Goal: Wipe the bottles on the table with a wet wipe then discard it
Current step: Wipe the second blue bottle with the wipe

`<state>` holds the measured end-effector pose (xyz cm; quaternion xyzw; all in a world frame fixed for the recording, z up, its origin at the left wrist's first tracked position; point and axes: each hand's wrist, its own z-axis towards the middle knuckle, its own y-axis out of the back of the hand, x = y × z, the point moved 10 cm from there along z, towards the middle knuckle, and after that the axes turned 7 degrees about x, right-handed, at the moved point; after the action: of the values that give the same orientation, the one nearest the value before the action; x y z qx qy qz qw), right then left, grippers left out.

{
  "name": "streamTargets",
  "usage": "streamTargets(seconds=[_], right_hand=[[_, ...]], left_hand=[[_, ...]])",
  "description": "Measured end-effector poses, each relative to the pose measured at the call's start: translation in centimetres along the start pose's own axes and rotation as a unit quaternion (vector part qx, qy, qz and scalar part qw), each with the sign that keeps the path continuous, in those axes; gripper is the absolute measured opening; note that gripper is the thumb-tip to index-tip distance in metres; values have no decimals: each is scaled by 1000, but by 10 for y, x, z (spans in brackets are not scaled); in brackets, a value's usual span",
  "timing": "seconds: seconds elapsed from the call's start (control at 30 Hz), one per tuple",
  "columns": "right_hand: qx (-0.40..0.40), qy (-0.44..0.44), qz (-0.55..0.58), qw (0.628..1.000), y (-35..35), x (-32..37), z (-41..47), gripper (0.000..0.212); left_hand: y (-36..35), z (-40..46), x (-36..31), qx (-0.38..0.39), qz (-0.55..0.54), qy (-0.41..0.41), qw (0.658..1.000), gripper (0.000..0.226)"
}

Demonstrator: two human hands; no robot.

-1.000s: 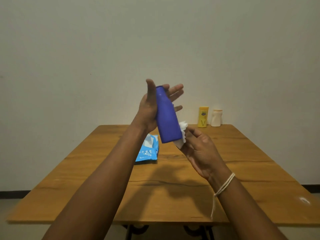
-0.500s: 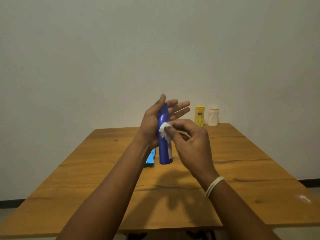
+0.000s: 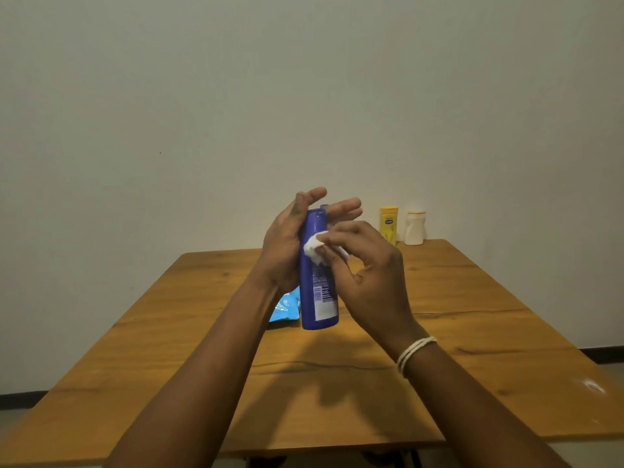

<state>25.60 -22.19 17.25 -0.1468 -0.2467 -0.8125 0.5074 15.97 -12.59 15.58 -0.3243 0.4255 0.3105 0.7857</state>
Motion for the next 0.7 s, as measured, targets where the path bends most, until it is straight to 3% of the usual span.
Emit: streamTargets(seconds=[0.17,0.3,0.37,0.47,0.53,0.7], right_hand=[[-56,-56,-5,997,13,-8,4,28],[-36,56,-120,990,-1,29,3,24],[-16,72,-126,989,-1,28,3,24],[-50,-43,-26,997,12,-3,8,21],[-45,-101,12,994,9,-21,4,24],[80,-116,46,989,-10,-44,-30,27]], left_hand=[[-8,-2,14,18,17,53,998,59],[-9,-2,13,20,-2,55,998,66],[-7,-4,10,6,37,39,999,66],[-10,-4,10,-8,98,22,995,67],[-9,-2,8,-8,73,-4,997,61],[23,2,-14,-59,-27,-61,996,53]])
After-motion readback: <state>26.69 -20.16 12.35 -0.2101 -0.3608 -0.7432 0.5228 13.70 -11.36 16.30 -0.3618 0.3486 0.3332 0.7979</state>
